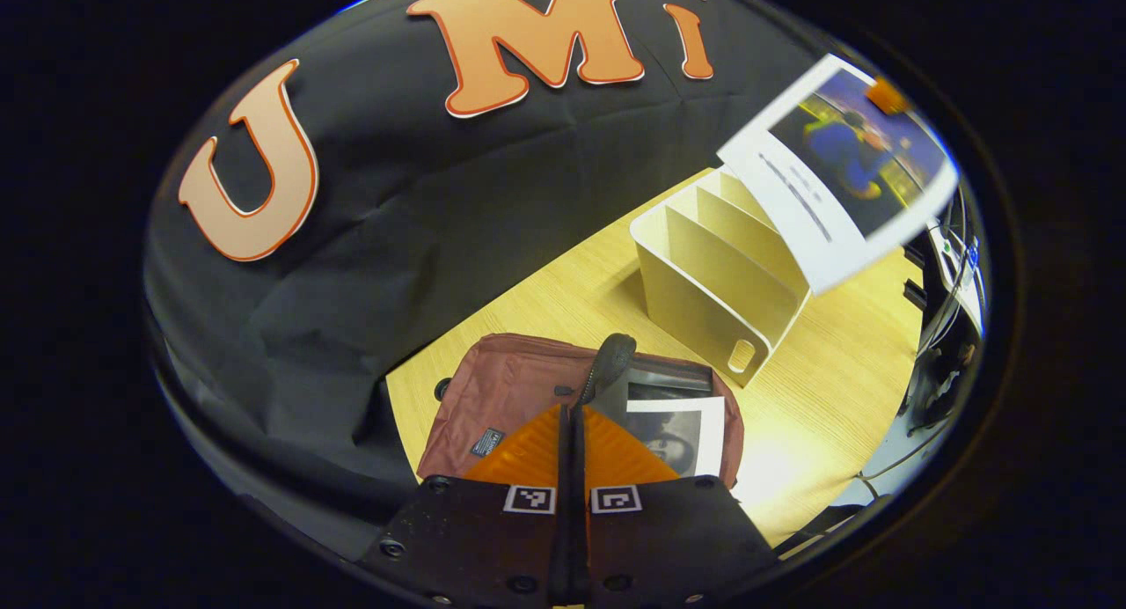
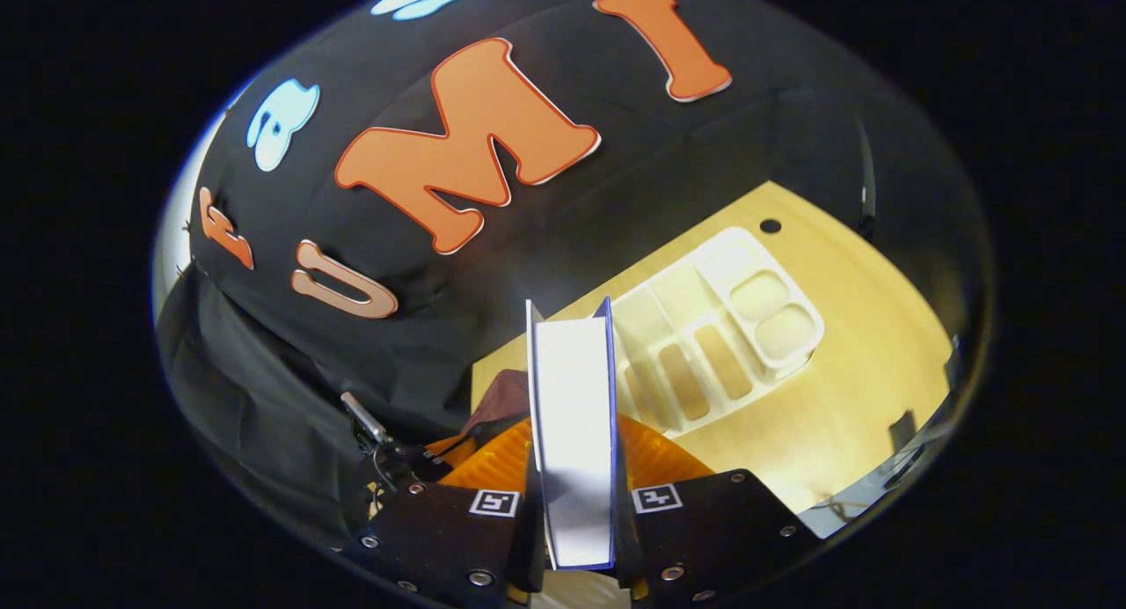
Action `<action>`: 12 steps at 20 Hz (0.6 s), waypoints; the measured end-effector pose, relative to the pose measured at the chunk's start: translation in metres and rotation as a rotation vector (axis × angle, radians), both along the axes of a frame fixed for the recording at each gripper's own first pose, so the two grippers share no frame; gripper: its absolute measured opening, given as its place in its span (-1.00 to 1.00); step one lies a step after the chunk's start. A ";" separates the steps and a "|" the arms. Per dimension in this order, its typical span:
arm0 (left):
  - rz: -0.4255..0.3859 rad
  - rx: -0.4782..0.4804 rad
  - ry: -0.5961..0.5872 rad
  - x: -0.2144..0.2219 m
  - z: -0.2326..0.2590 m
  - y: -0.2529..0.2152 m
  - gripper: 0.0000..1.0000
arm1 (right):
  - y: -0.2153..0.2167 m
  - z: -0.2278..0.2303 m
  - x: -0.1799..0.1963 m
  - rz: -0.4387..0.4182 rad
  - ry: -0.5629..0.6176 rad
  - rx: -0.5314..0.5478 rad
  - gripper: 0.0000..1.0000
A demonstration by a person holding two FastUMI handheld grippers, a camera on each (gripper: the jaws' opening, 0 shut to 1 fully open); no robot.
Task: Open the schoolbag, grab two books from the bookshelf and put them into the schoolbag.
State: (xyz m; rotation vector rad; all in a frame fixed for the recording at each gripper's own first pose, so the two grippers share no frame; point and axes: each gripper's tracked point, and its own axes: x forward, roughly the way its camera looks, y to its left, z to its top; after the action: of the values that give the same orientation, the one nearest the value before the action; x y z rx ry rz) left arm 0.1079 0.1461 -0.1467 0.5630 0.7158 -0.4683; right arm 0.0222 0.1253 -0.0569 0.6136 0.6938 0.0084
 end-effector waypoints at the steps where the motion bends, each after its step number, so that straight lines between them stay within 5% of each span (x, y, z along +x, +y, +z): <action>1: -0.003 0.001 -0.005 0.001 0.003 -0.002 -0.99 | 0.009 -0.017 -0.009 -0.014 -0.010 0.051 -0.36; 6: -0.025 -0.004 -0.006 -0.005 0.007 -0.010 -0.99 | 0.072 -0.109 -0.022 -0.027 -0.002 0.293 -0.36; 12: -0.042 -0.003 -0.019 -0.011 0.016 -0.019 -0.99 | 0.126 -0.202 0.013 -0.045 0.079 0.355 -0.36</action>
State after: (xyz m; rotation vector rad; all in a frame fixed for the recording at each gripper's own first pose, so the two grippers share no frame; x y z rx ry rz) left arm 0.0970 0.1268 -0.1309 0.5801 0.6858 -0.5023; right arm 0.0350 0.2518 -0.2587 0.9741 0.7618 0.0664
